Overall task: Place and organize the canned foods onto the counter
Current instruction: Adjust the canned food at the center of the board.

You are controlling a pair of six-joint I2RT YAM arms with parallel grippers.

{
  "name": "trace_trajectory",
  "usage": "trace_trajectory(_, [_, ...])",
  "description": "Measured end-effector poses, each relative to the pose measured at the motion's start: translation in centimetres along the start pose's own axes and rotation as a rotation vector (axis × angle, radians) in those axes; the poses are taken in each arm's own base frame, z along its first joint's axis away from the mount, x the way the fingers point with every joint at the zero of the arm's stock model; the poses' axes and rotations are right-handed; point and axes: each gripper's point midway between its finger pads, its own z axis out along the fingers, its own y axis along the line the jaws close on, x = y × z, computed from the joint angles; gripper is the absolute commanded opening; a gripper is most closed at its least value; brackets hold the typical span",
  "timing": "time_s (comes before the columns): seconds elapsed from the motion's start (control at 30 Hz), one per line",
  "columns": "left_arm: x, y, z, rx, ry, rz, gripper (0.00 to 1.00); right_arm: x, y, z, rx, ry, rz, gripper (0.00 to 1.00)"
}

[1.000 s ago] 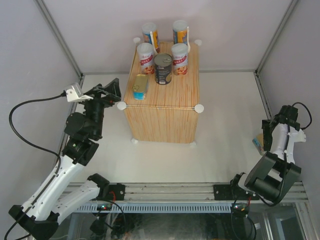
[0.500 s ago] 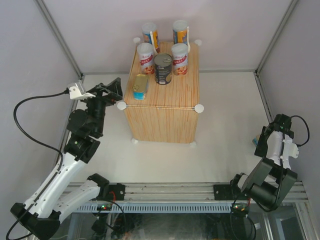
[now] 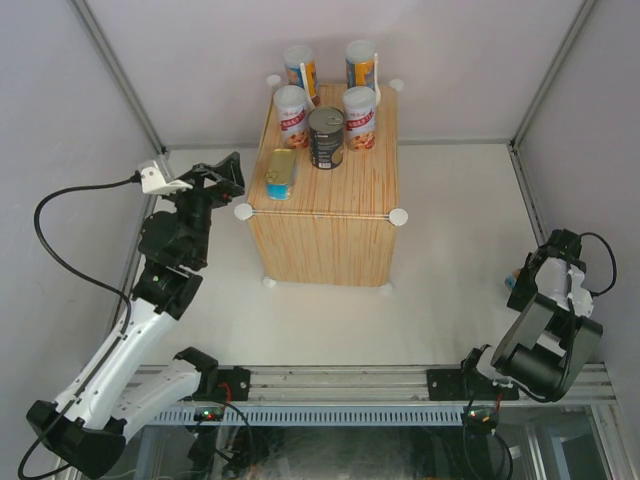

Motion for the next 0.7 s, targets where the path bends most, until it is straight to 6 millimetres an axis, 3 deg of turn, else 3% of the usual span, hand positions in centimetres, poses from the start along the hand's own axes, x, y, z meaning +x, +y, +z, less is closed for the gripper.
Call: trace_trajectory(0.7, [0.9, 0.7, 0.7, -0.019, 0.021, 0.021, 0.92, 1.0, 2.6, 1.6, -0.037, 0.074, 0.089, 0.92])
